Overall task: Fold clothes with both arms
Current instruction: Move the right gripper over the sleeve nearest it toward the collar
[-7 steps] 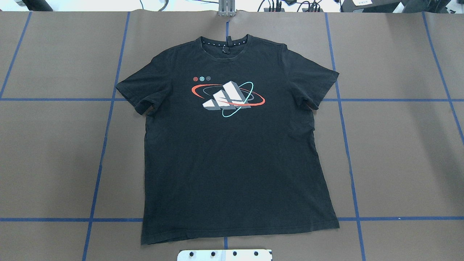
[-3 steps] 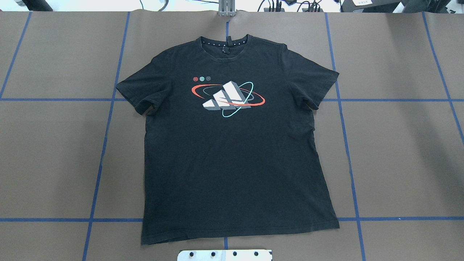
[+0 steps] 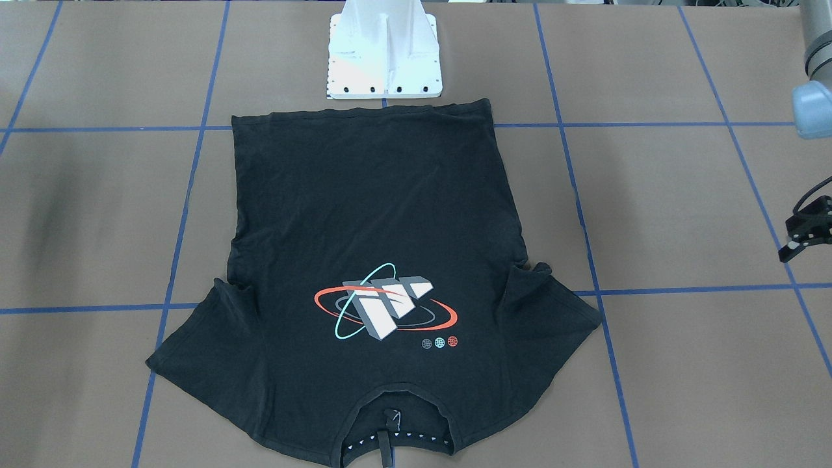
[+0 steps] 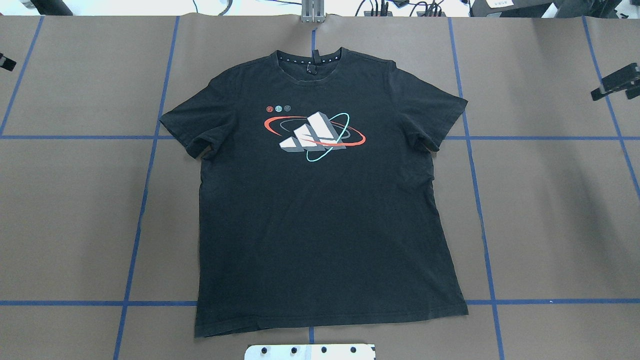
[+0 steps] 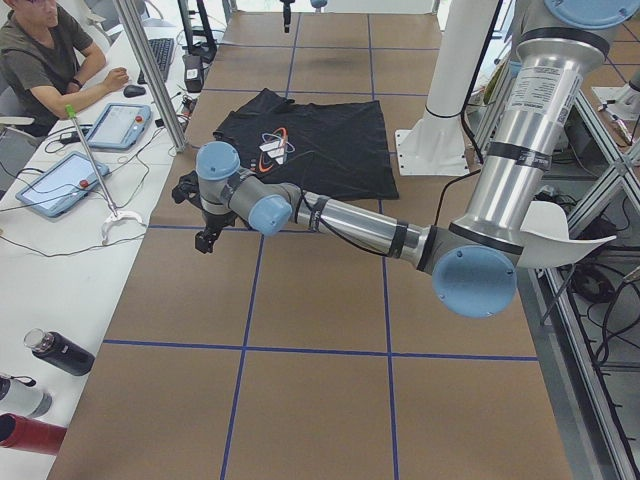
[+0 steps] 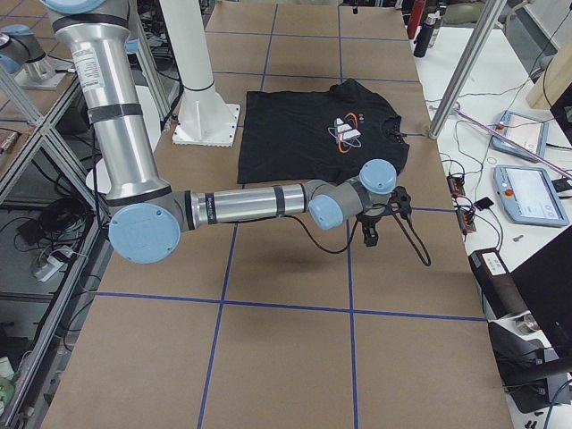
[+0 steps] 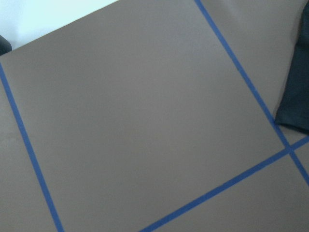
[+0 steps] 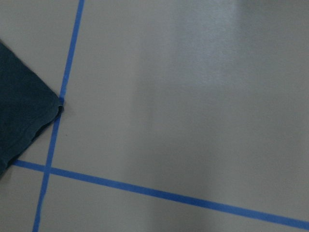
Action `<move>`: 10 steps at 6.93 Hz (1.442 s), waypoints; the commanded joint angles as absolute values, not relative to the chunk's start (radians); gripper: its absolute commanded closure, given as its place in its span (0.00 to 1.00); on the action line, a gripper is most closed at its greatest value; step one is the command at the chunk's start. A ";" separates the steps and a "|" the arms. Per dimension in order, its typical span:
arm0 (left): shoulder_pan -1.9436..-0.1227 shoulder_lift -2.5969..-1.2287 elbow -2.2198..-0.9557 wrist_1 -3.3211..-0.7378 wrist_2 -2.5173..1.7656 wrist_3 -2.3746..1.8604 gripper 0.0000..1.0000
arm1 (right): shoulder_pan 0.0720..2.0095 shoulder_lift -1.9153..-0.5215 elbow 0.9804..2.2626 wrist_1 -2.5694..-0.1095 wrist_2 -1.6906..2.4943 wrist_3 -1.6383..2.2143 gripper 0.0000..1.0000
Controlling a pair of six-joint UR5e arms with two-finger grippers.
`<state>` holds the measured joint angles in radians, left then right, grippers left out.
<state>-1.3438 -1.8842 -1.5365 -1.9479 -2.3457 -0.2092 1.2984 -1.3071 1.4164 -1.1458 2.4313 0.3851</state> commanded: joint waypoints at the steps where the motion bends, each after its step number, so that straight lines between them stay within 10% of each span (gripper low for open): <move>1: -1.315 -1.902 -1.526 -2.020 -2.347 -0.303 0.01 | 1.186 -1.174 1.319 -1.074 2.364 0.410 0.00; 10: -1.299 -1.902 -1.506 -2.189 -2.347 -0.551 0.01 | 0.966 -1.034 1.072 -0.787 2.072 0.632 0.18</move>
<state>-1.2994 -1.9022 -1.5065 -2.1887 -2.3457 -0.5504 0.9678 -1.0347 1.0818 -0.7874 2.0743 0.6316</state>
